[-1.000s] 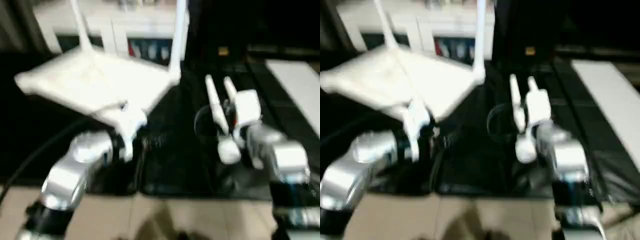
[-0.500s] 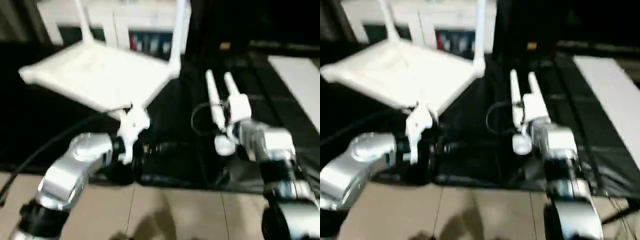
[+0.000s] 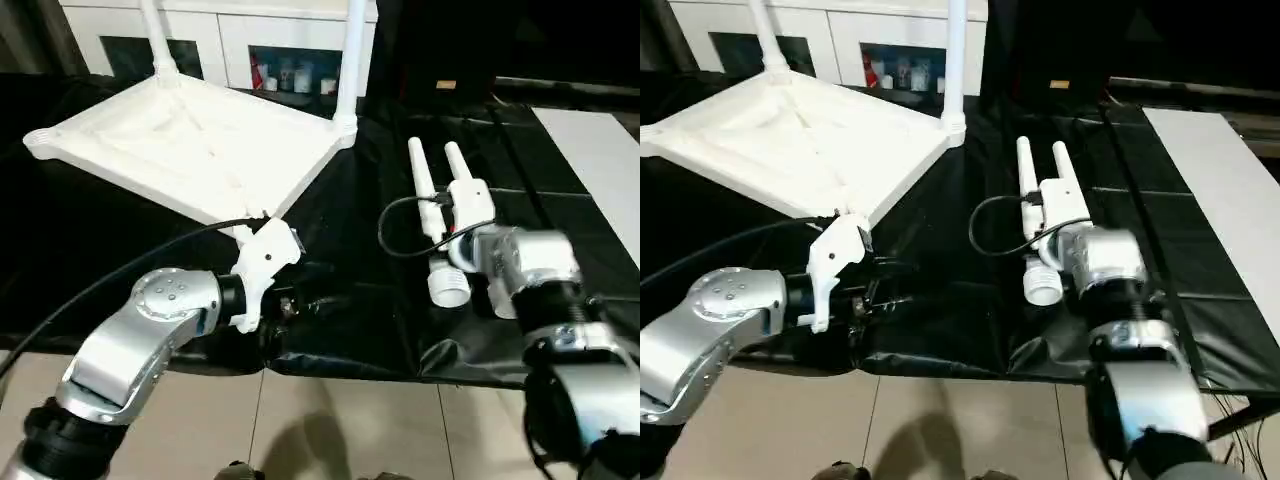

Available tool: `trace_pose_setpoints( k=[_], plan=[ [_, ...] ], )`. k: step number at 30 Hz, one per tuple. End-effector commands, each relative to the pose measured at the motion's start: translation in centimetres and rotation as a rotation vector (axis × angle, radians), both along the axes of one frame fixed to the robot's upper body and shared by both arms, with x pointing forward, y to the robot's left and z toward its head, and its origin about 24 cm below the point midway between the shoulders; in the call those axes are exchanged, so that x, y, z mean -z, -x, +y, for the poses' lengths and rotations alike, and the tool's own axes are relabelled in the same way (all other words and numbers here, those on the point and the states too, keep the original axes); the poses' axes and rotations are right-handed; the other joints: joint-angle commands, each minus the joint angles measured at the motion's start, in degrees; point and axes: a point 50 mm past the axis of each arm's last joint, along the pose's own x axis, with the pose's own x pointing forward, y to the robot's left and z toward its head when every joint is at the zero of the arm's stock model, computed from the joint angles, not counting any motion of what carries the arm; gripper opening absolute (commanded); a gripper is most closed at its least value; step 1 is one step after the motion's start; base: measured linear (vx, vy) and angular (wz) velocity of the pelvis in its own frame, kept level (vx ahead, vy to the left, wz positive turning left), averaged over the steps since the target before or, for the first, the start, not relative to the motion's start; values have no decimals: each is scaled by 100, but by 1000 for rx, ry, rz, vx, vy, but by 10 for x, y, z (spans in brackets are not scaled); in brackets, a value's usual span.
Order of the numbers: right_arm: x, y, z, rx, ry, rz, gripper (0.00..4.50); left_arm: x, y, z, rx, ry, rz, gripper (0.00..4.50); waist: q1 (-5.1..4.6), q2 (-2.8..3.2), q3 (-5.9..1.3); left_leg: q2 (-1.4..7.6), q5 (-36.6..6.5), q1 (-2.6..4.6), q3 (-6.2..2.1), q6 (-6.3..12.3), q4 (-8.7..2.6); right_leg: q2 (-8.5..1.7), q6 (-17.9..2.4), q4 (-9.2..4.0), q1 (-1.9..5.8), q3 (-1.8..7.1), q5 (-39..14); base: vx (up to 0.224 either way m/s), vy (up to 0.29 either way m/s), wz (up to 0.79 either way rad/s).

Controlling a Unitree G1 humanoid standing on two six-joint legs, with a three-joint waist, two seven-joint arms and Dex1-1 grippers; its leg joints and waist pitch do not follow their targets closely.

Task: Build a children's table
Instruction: Pick table leg

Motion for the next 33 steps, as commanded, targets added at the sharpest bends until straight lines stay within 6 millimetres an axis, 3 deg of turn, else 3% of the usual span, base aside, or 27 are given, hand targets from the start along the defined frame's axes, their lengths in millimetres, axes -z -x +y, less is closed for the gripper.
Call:
trace_pose_setpoints(
  k=[1,17,25,30,33],
  plan=[
    [-2,0,-1,-7,-7,18,345,-6,0,0,13,-4,-11,272,15,-14,-416,103,-742,63,56,-149,-330,-345,-1052,-490,351,303,-239,0,0,0],
    [4,4,-3,2,-80,64,227,-12,-6,1,1,-36,-91,272,25,-6,-442,108,-656,66,58,-143,-313,-343,-1149,-467,364,298,-64,0,0,0],
    [4,6,-7,24,-117,47,186,-18,-9,0,-4,-1,-94,337,40,9,-459,103,-595,65,58,-141,-302,-341,-1212,-454,377,293,116,0,0,0],
    [-25,6,-14,-3,-260,-175,184,-34,-16,-7,-39,99,-161,381,92,-23,-461,113,-541,61,65,-58,-305,-348,-1128,-463,402,303,217,0,0,0],
    [-49,21,-28,-21,-444,-336,184,-50,-23,-16,-86,249,-177,395,140,-16,-453,112,-607,85,74,3,-300,-332,-1055,-488,393,314,182,0,0,0]
  ],
)
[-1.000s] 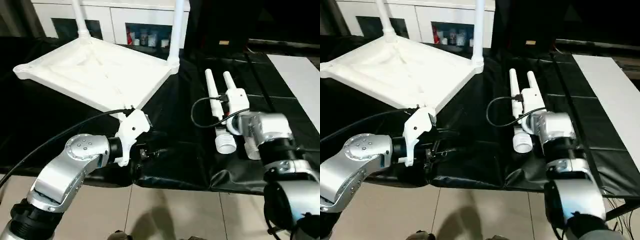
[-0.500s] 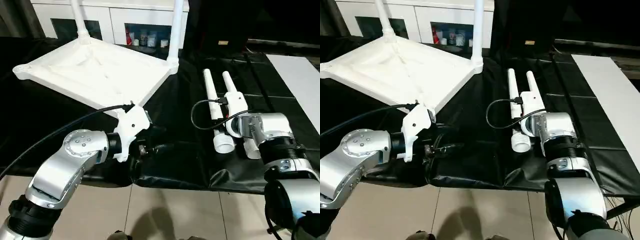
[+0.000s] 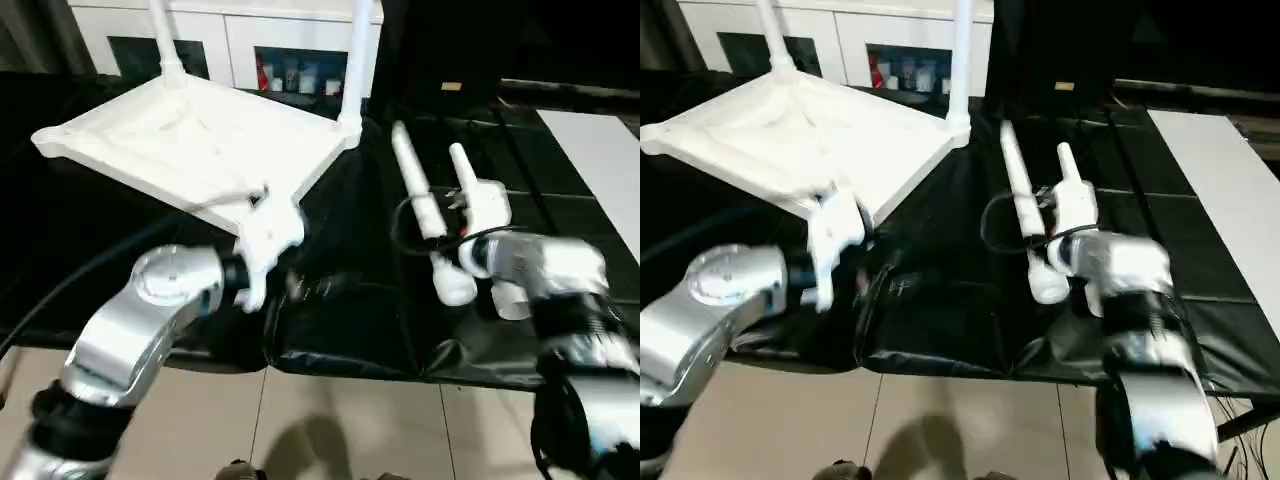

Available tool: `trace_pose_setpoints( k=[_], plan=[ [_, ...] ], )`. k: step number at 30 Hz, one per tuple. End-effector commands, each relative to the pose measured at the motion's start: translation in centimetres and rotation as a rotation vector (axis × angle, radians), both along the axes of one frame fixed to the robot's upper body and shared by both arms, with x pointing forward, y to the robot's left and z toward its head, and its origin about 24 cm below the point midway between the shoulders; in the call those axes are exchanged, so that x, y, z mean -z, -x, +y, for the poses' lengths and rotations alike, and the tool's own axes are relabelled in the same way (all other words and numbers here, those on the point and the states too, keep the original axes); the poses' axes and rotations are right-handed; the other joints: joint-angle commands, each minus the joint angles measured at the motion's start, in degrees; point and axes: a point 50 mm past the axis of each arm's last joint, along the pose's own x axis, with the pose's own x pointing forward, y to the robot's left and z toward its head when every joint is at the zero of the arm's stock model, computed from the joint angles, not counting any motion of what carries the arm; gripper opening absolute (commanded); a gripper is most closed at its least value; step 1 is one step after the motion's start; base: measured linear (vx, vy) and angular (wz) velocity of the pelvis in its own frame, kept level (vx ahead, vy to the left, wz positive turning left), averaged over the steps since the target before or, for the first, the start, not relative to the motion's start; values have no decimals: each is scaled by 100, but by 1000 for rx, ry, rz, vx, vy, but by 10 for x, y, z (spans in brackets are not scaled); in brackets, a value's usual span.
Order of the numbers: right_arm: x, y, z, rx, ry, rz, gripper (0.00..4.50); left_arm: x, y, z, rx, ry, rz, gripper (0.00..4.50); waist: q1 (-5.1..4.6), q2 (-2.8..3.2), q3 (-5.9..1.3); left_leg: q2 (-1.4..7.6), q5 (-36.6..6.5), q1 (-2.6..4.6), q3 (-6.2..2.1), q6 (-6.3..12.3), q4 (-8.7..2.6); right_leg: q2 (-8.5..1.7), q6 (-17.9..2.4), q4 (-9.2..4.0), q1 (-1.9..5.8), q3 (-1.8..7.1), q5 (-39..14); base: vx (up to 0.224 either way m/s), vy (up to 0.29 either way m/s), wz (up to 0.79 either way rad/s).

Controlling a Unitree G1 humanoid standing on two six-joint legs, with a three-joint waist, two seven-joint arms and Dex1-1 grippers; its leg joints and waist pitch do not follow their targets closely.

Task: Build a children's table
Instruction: Pick table leg

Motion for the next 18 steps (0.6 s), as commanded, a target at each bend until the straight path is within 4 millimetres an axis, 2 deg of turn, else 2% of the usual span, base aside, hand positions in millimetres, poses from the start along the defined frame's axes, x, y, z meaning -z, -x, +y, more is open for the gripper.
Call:
trace_pose_setpoints(
  k=[1,2,3,4,7,8,9,10,11,12,14,15,18],
  plan=[
    [-30,8,-15,14,-99,-147,184,-12,-4,-1,-23,91,-8,395,17,10,-447,95,-627,81,49,11,-318,-335,-1045,-489,391,306,92,0,0,0],
    [-31,11,-18,21,-112,-157,184,-14,-5,-2,-22,109,-3,403,39,-7,-457,99,-633,94,57,22,-305,-331,-1036,-499,380,308,78,0,0,0],
    [-34,15,-21,25,-139,-182,184,-16,-5,-5,-14,147,15,418,30,0,-437,82,-633,66,53,8,-324,-321,-1023,-511,387,292,-72,0,0,0],
    [-36,20,-23,29,-165,-208,184,-18,-5,-7,-4,180,29,426,46,45,-441,96,-721,97,44,-20,-318,-336,-1030,-519,362,293,-199,0,0,0],
    [-42,31,-23,16,-233,-274,184,-25,-6,-13,25,238,46,437,39,35,-438,92,-810,99,50,-17,-327,-330,-989,-565,359,293,-370,0,0,0],
    [-45,36,-21,2,-264,-312,184,-28,-6,-16,38,276,63,444,37,69,-446,86,-825,91,38,-33,-328,-331,-1001,-558,367,283,-422,0,0,0],
    [-46,37,-20,-2,-271,-326,184,-30,-7,-16,44,292,71,449,26,29,-438,81,-857,80,38,-24,-328,-336,-991,-578,373,278,-521,0,0,0],
    [-46,40,-18,-12,-265,-337,184,-32,-7,-17,46,316,81,450,14,16,-434,73,-836,59,37,-25,-333,-335,-976,-580,388,271,-580,0,0,0],
    [-48,43,-16,-29,-257,-358,184,-35,-9,-19,45,339,94,450,15,66,-432,70,-835,67,41,-43,-324,-326,-934,-604,370,273,-685,0,0,0],
    [-53,49,-8,-77,-295,-399,184,-39,-12,-20,36,391,140,450,27,67,-427,66,-877,89,56,-10,-309,-329,-942,-613,354,286,-711,0,0,0],
    [-56,51,-4,-103,-311,-418,184,-41,-13,-21,36,406,154,450,32,58,-428,56,-839,61,38,19,-320,-334,-909,-622,380,269,-820,0,0,0],
    [-60,56,2,-151,-353,-439,184,-43,-14,-21,46,422,173,450,27,52,-422,44,-810,56,40,63,-316,-328,-817,-642,369,267,-994,0,0,0],
    [-63,61,10,-208,-386,-457,184,-44,-14,-21,52,437,198,450,37,91,-425,66,-815,75,39,56,-323,-320,-724,-666,330,267,-1184,0,0,0]
  ],
)
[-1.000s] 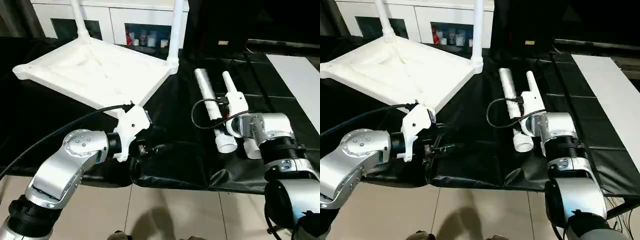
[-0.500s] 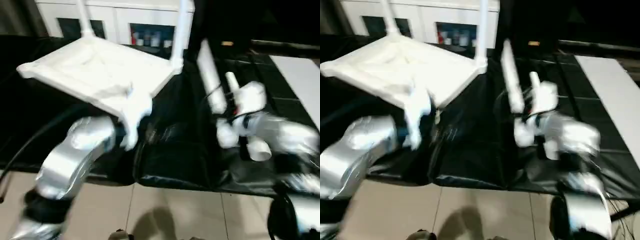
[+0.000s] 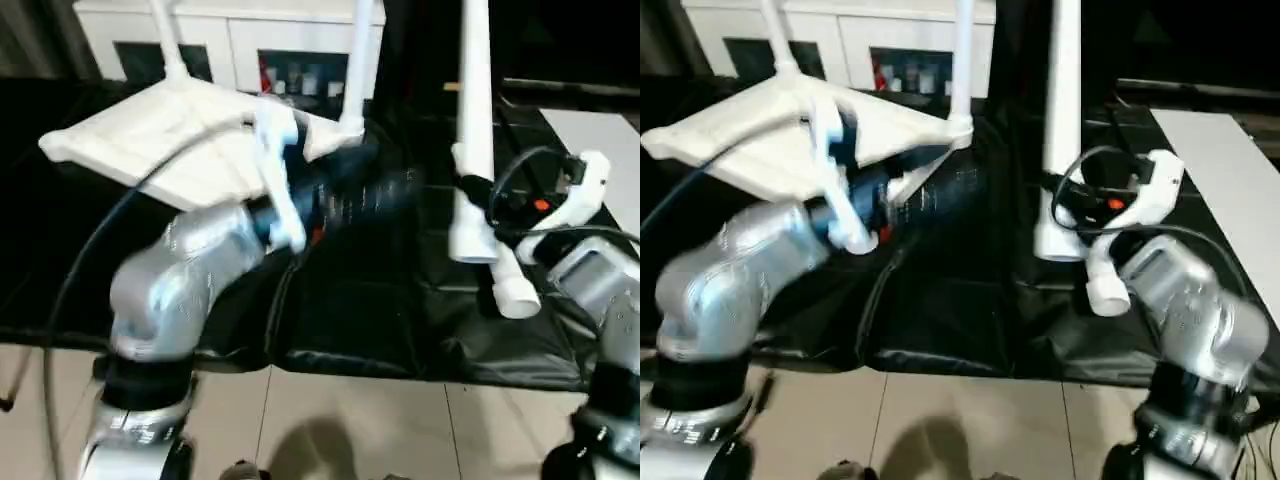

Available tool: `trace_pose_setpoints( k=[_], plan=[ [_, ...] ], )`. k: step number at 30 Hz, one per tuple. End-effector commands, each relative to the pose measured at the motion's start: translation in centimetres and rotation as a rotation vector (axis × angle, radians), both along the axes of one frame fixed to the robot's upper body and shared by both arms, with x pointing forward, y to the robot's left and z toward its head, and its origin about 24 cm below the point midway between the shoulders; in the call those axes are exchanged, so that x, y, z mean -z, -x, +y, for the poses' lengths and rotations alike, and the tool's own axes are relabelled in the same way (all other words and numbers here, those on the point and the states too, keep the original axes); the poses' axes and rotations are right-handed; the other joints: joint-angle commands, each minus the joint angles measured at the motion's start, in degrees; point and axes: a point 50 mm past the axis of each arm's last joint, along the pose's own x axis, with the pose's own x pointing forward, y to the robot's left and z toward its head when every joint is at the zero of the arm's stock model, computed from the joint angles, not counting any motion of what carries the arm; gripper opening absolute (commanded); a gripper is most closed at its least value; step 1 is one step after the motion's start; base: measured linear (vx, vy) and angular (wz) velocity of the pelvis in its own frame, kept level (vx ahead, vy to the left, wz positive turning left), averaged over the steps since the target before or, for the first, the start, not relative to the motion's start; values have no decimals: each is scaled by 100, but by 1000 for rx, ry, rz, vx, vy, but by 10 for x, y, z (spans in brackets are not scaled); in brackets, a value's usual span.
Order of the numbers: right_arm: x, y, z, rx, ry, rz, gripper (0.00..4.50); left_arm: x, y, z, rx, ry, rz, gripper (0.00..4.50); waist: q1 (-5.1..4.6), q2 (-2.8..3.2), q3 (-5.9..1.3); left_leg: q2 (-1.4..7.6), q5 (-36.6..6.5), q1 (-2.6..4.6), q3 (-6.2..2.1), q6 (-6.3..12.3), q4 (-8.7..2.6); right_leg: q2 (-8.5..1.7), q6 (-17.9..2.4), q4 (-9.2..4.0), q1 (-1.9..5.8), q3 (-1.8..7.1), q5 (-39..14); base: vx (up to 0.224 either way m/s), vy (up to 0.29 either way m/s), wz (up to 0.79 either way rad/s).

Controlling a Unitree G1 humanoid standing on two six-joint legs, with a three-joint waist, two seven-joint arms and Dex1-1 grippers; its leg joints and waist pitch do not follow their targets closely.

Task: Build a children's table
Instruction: Pick table leg

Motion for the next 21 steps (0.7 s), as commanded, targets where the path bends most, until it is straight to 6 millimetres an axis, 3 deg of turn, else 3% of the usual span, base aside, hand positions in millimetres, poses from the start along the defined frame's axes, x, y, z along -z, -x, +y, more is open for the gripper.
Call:
trace_pose_setpoints(
  k=[1,6,14,18,21],
  plan=[
    [-6,6,9,-68,-14,-38,184,0,-3,2,-5,11,34,450,24,-44,-411,59,-792,51,23,47,-316,-317,-728,-632,317,262,-1193,0,0,0],
    [-10,14,25,-172,-37,-76,184,-2,-5,6,-22,24,83,450,20,-22,-443,91,-672,51,1,46,-337,-325,-822,-602,310,246,-743,0,0,0],
    [-10,24,44,-279,25,-86,184,-8,-8,6,-28,92,136,450,50,-45,-441,74,-574,22,14,39,-330,-347,-822,-593,338,258,-609,0,0,0],
    [-6,28,63,-293,237,-122,184,-6,-19,9,-113,94,190,450,60,-32,-422,75,-667,23,5,-77,-338,-349,-561,-642,327,266,-887,0,0,0],
    [-9,28,76,-257,385,-206,184,-3,-32,12,-232,94,233,450,42,-28,-414,62,-790,36,6,-126,-338,-342,-473,-661,313,271,-1085,0,0,0]
  ],
)
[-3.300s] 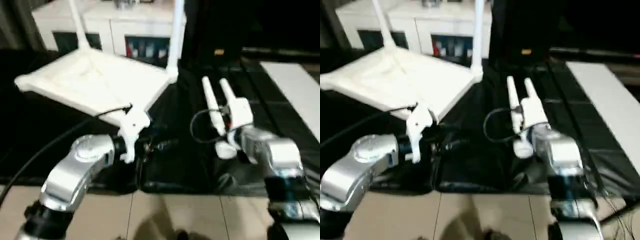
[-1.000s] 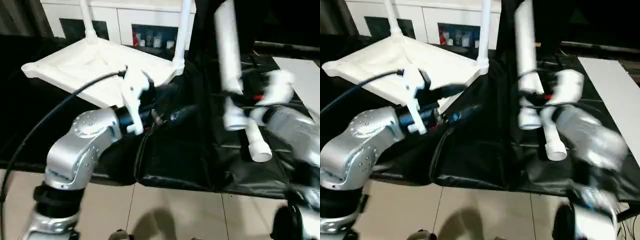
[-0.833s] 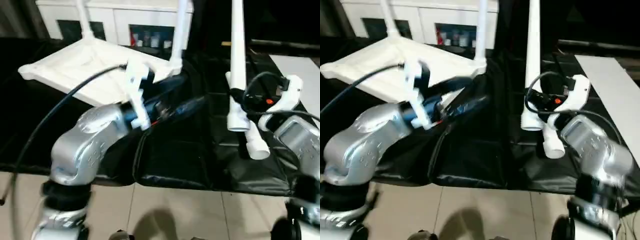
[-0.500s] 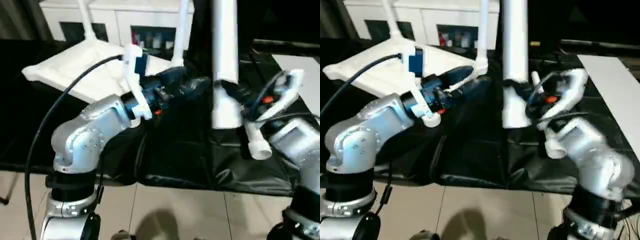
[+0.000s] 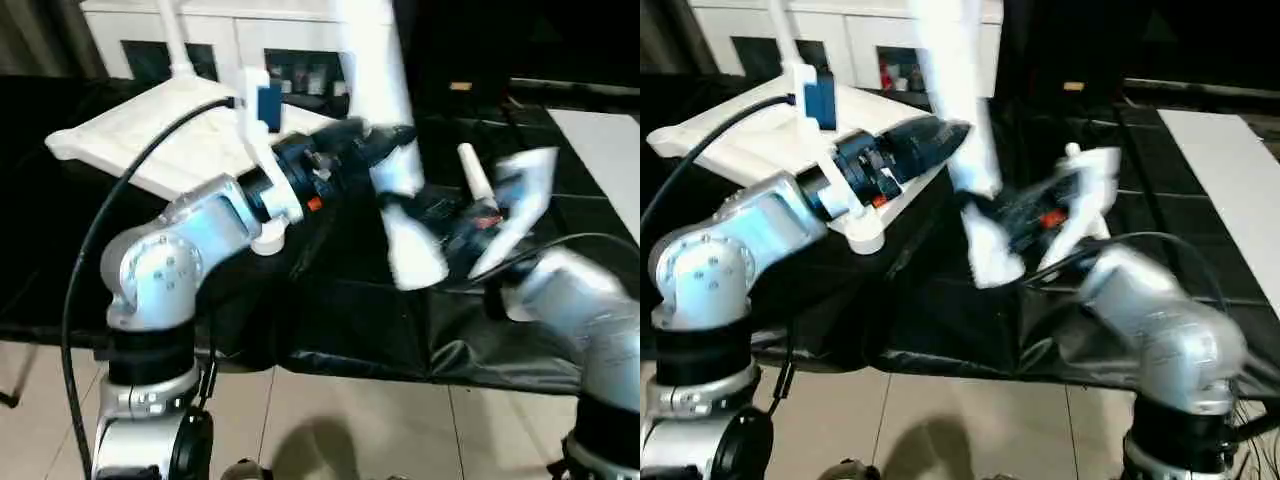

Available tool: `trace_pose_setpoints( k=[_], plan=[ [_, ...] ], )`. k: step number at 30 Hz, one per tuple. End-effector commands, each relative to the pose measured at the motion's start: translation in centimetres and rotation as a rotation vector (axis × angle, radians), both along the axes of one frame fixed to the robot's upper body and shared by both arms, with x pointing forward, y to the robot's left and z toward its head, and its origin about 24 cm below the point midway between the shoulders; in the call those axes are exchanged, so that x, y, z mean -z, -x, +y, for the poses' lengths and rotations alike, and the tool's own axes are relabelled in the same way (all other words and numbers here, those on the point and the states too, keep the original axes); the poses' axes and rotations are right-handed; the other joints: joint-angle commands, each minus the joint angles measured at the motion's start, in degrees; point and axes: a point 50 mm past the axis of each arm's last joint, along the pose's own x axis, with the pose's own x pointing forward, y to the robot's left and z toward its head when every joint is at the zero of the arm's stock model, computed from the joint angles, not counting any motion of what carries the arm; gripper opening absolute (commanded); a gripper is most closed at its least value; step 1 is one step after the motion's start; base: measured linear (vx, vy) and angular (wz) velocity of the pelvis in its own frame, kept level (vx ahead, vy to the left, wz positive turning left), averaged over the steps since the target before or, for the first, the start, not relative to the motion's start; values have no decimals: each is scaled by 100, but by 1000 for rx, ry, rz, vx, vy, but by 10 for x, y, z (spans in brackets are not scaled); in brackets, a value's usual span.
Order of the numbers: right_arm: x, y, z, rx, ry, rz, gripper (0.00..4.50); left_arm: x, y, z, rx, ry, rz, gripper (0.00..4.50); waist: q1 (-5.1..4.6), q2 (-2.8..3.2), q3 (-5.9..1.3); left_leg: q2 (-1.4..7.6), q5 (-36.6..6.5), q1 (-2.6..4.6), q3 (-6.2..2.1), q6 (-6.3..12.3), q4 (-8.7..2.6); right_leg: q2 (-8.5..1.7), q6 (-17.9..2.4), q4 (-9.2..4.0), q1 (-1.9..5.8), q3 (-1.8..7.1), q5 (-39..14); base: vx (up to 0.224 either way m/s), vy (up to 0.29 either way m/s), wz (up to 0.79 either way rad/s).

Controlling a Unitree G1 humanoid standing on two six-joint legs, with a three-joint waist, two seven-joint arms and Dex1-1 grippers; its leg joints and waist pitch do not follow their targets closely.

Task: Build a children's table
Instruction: Pick table leg

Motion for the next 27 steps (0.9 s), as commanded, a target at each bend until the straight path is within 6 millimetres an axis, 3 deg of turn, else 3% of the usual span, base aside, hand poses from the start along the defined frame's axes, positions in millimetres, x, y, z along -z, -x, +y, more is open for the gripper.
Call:
trace_pose_setpoints(
  k=[1,7,10,11,14,17,22,26,27],
  plan=[
    [-11,5,15,-29,69,-121,183,-1,-9,2,-83,-4,21,450,21,-35,-417,64,-791,65,-4,-154,-339,-343,-494,-588,327,271,-1103,0,0,0],
    [-4,2,31,42,354,-315,183,-3,-22,9,-236,14,62,450,12,-23,-411,77,-864,68,-24,-228,-335,-335,-520,-581,309,270,-1012,0,0,0],
    [-8,5,43,60,369,-418,183,-3,-27,12,-306,28,98,450,-12,-23,-418,57,-826,51,-20,-125,-325,-330,-611,-550,319,270,-733,0,0,0],
    [-8,6,45,70,391,-453,183,-2,-28,13,-325,30,107,423,-14,-24,-426,61,-798,48,-26,-86,-320,-333,-640,-539,329,270,-652,0,0,0],
    [-7,2,46,152,439,-489,183,-2,-31,16,-385,66,135,416,-16,-9,-446,79,-682,63,-31,-42,-307,-319,-767,-503,320,275,-313,0,0,0],
    [-6,0,46,178,441,-500,183,-2,-33,18,-421,81,153,372,-20,-8,-453,82,-686,48,-42,1,-306,-323,-876,-472,347,263,-69,0,0,0],
    [-4,-2,48,189,470,-541,183,-1,-34,18,-436,88,164,327,-28,-6,-457,80,-684,48,-35,40,-291,-332,-938,-462,355,269,48,0,0,0],
    [-2,-4,46,208,488,-545,183,-2,-34,15,-427,111,158,316,-23,-10,-462,79,-680,51,-29,86,-282,-335,-953,-466,361,272,15,0,0,0],
    [-2,-5,45,212,491,-548,183,-3,-34,15,-431,113,159,286,-26,-15,-462,81,-716,59,-27,92,-281,-331,-949,-470,357,271,-27,0,0,0]
  ],
)
